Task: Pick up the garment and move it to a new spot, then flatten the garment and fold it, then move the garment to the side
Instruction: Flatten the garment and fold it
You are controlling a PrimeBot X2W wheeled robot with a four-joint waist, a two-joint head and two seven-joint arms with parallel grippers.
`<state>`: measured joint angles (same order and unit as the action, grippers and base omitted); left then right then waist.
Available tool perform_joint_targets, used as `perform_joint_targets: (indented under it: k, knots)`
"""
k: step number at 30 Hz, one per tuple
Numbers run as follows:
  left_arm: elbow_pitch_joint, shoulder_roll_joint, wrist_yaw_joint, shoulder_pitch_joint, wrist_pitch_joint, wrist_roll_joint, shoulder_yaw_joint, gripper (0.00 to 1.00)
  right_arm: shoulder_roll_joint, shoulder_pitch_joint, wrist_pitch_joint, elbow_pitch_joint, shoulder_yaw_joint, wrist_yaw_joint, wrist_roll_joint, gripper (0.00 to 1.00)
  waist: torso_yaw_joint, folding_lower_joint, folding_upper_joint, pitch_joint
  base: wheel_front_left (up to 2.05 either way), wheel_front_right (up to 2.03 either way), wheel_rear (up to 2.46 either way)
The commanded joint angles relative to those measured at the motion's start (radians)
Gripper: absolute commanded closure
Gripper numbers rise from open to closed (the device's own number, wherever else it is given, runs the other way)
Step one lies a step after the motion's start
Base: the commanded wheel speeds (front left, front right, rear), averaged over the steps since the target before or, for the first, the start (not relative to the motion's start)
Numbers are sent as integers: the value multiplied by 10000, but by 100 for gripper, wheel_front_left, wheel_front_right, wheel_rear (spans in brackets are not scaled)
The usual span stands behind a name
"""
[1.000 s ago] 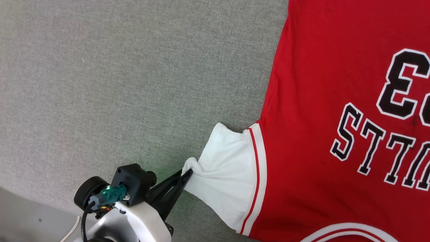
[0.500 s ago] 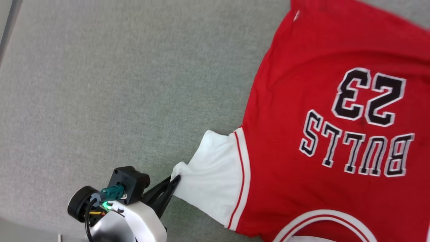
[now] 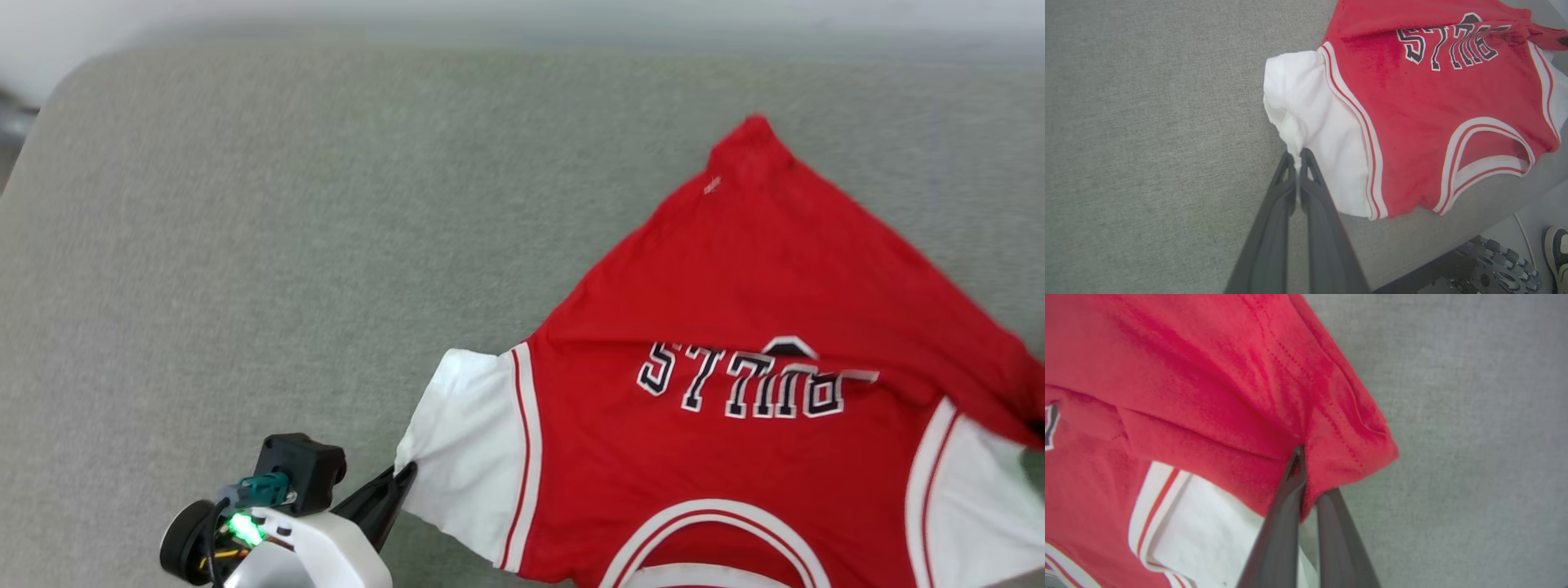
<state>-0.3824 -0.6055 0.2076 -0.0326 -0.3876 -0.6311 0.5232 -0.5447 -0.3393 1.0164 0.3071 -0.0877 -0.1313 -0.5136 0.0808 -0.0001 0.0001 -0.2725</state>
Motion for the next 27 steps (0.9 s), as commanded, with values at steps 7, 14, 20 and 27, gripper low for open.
perform_joint_targets:
  k: [7, 14, 20, 27]
  knots:
    - [270, 346, 226, 349, 377, -242, -105, 100, 290, 1793, -60, -825, -682, 11, -317, 100, -606, 1, -1, 940, 0, 0, 0]
    - [501, 689, 369, 365, 654, -236, -28, 100, 820, 3478, 197, -1774, -1311, 11, -219, 100, -749, 1, -1, 1193, 0, 0, 0]
    - [598, 790, 221, 191, 696, -286, 49, 100, 899, 3853, 96, -2082, -1423, 11, -144, 0, -776, 1, -1, 1193, 0, 0, 0]
    - [539, 697, 170, 30, 658, -195, 81, 100, 514, 3237, 513, -2856, -1322, 11, -773, 0, -674, 1, -1, 1089, 0, 0, 0]
